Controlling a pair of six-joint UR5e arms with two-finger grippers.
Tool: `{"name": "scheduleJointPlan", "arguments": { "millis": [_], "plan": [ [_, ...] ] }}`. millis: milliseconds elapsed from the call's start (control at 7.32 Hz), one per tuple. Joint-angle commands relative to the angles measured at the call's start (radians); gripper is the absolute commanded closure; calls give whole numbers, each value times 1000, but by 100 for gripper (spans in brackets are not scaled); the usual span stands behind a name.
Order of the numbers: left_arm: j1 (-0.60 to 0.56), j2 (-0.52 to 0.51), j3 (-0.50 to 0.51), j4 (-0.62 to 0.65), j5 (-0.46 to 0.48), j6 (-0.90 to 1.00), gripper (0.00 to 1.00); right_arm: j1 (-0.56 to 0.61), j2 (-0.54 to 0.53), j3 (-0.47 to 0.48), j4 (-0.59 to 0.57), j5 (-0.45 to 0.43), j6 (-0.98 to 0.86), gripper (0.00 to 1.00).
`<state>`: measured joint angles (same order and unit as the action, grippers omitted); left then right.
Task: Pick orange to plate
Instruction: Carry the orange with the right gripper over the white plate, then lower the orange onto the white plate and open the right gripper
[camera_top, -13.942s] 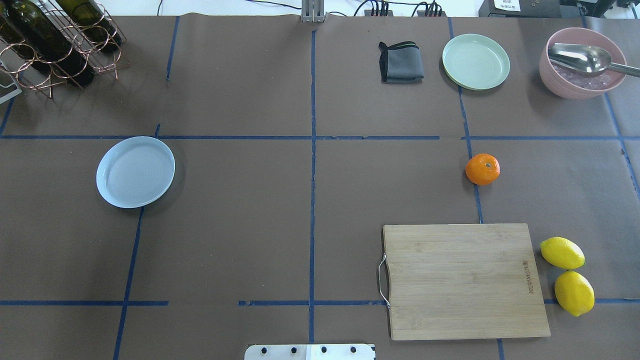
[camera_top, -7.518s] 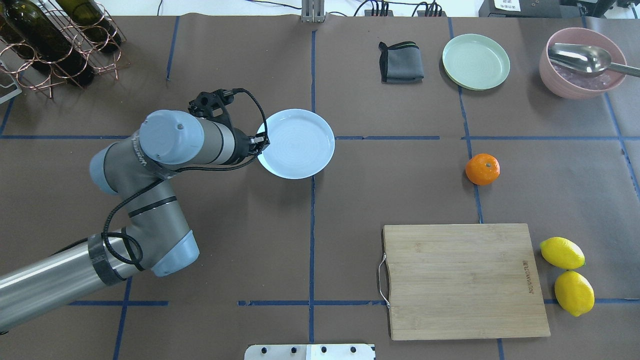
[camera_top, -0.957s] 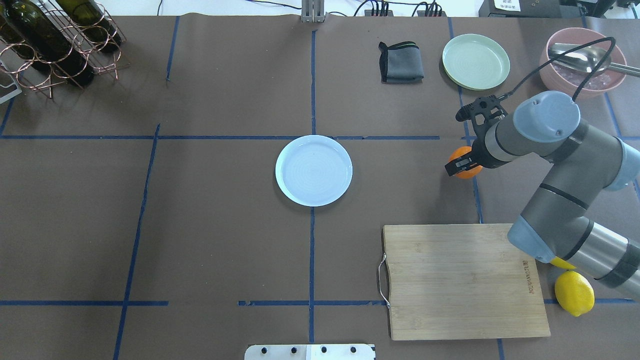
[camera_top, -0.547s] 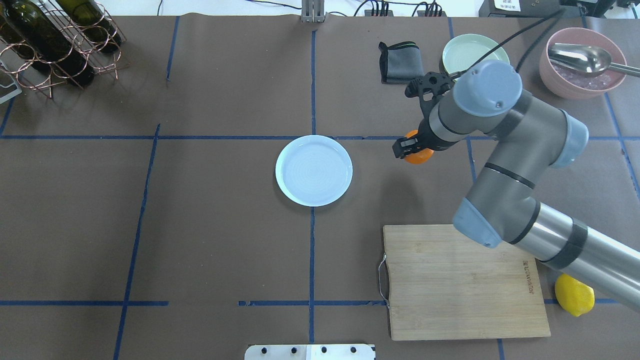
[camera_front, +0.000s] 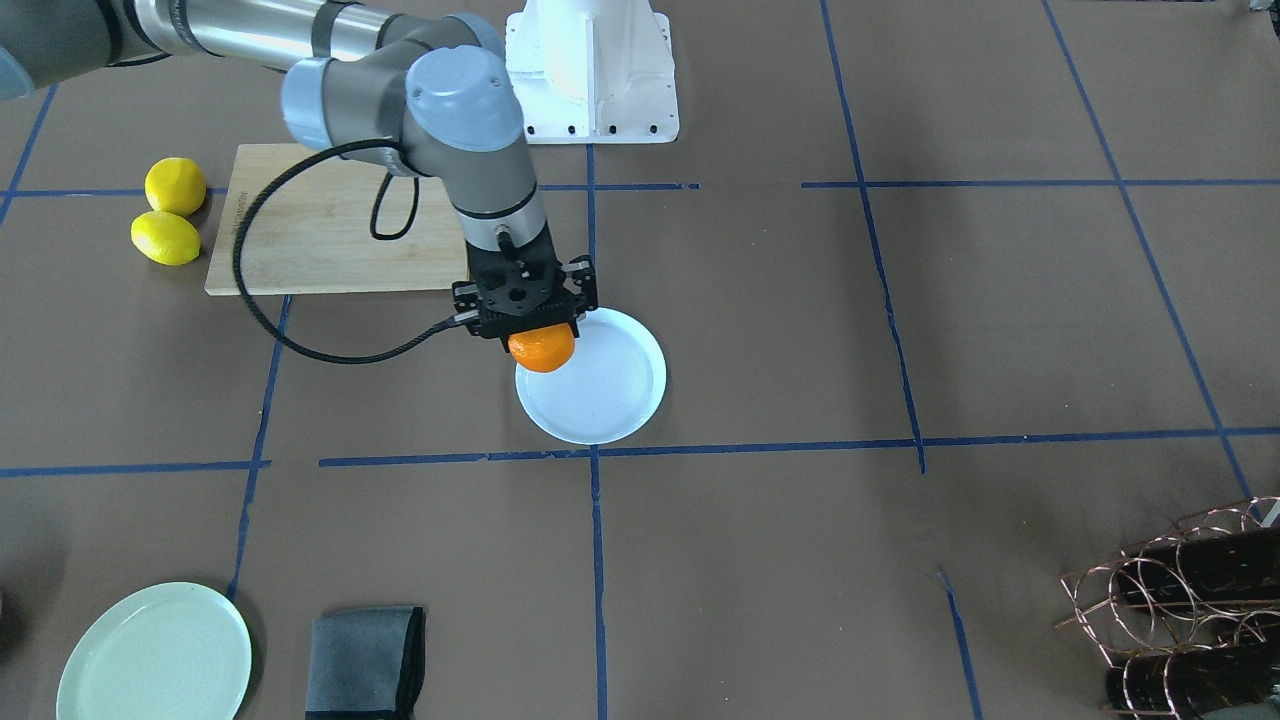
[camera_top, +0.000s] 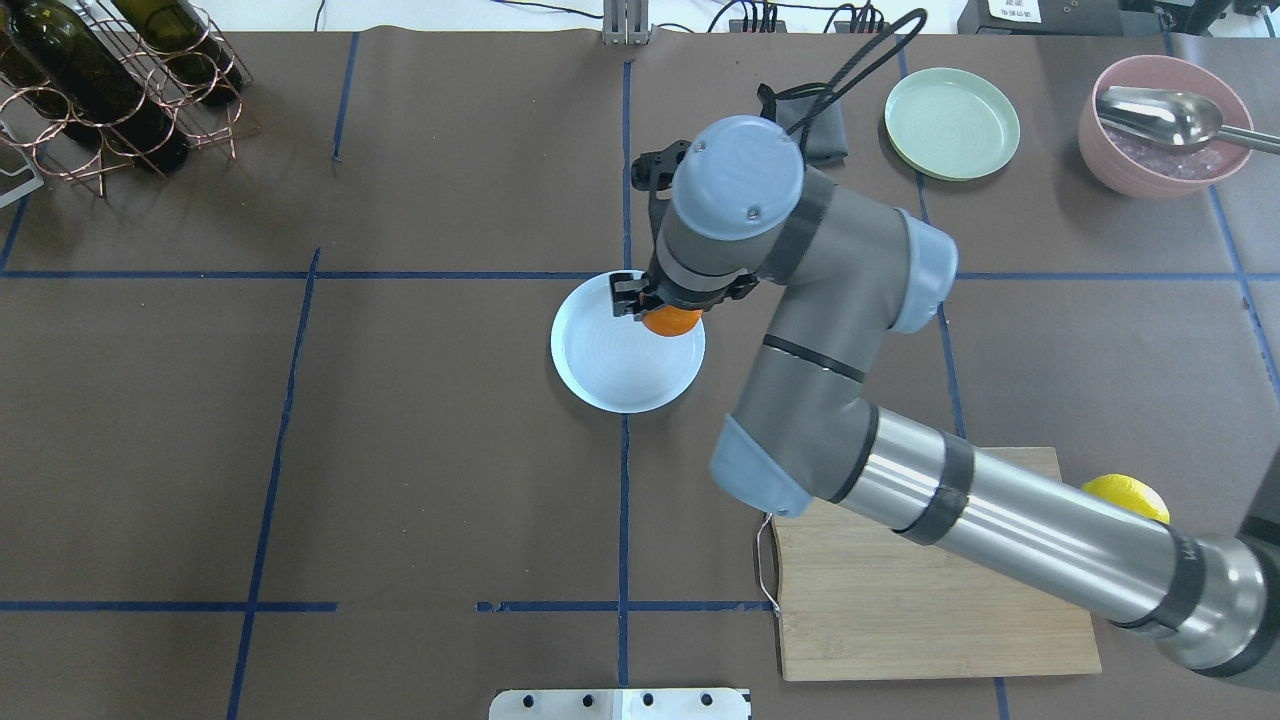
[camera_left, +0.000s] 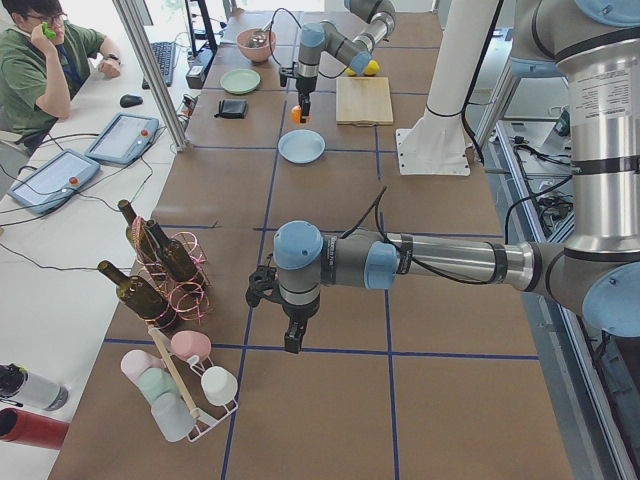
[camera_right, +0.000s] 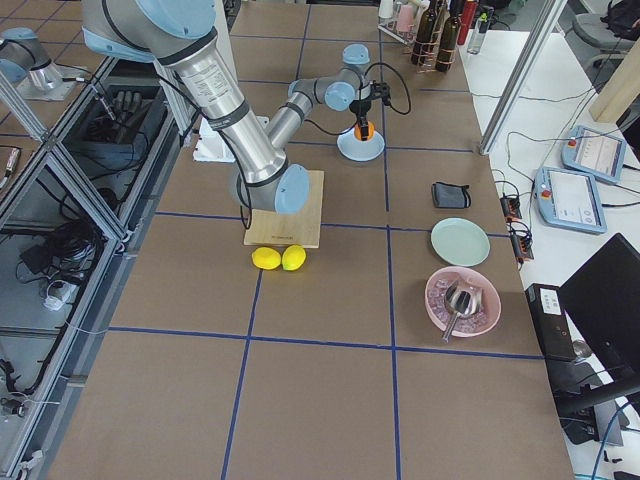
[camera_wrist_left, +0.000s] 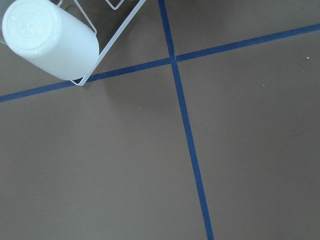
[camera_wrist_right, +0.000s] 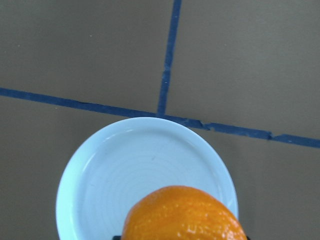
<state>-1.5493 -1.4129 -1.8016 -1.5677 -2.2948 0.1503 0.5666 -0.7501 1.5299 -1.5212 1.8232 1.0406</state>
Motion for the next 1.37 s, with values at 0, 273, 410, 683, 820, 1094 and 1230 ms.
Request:
{"name": "scheduleJointPlan", "arguments": {
  "millis": [0,273,410,683,820,1094,1230],
  "plan": [
    [0,0,-5,0,0,0,0,-59,113,-172,-4,-86,41,63],
    [0,0,-8,0,0,0,0,-65,112,-207,-2,-105,41,63],
    [0,0,-7,0,0,-2,0,-65,113,-223,1,-120,41,63],
    [0,0,-5,0,0,0,0,-71,114,-246,1,-124,39,57],
    [0,0,-5,0,0,0,0,-74,114,-252,0,-124,39,43],
    [0,0,-5,0,0,0,0,-80,117,-255,0,-125,41,10],
    [0,0,-4,-2,0,0,0,-82,118,-254,0,-124,41,4]
  ]
}}
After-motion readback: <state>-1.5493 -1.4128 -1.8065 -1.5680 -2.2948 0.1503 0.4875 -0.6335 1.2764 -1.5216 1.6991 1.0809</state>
